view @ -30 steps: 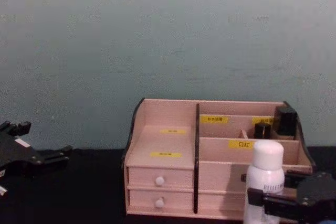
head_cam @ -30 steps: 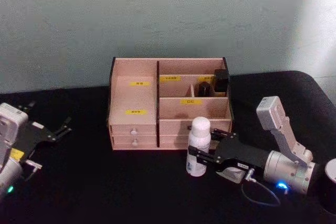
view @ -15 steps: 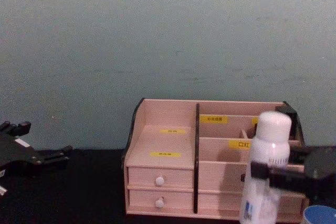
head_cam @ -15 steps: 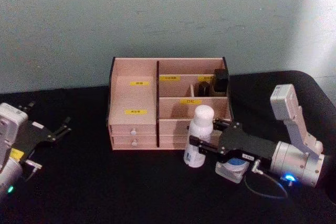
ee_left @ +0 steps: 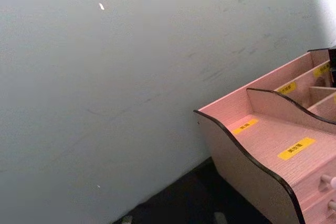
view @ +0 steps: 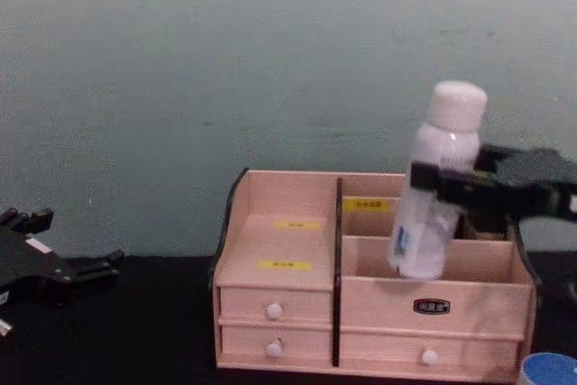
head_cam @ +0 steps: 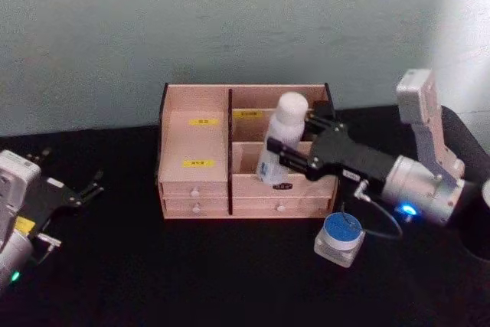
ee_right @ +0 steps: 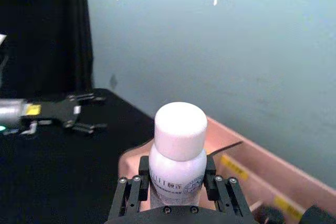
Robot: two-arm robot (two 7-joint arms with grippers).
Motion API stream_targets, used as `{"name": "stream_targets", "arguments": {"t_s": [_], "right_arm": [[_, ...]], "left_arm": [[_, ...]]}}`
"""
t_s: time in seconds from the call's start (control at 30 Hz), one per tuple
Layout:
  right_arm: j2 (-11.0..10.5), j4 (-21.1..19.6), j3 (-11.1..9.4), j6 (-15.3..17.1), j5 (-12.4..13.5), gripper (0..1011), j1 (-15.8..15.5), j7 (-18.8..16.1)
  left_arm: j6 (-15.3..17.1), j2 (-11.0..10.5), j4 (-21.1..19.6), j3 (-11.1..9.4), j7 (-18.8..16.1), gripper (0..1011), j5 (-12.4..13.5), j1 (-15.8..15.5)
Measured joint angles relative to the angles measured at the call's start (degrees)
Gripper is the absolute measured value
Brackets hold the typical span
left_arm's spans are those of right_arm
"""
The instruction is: Pick up the facial cleanser and watermelon frost from the table and place them into the tiered storage box.
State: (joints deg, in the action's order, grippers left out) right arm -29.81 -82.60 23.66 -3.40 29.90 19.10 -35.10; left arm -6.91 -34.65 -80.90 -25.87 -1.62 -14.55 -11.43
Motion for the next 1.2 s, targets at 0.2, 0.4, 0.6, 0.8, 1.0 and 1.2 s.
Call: {"name": "stream_targets", "arguments": {"t_s": [0.2,0.4,0.6,0.8,1.0,1.2], "right_arm": [[2.52,2.93,0.81,-0.04,-2.87,594,3.85,2.70],[5.60,7.98,1.61,-0.06,-5.63,594,7.84,4.43],[8.53,13.66,1.85,-1.03,-7.42,594,11.50,4.82],[10.61,17.99,1.83,-1.57,-8.80,594,14.04,5.05],[11.94,21.05,1.47,-1.74,-9.66,594,15.66,5.11],[13.00,23.55,1.00,-1.87,-10.36,594,16.82,5.09]], "left_arm": [[0.00,0.00,0.00,0.00,0.00,1001,0.00,0.00],[0.00,0.00,0.00,0.00,0.00,1001,0.00,0.00],[0.00,0.00,0.00,0.00,0.00,1001,0.00,0.00],[0.00,0.00,0.00,0.00,0.00,1001,0.00,0.00],[0.00,0.00,0.00,0.00,0.00,1001,0.00,0.00],[0.00,0.00,0.00,0.00,0.00,1002,0.00,0.00]]}}
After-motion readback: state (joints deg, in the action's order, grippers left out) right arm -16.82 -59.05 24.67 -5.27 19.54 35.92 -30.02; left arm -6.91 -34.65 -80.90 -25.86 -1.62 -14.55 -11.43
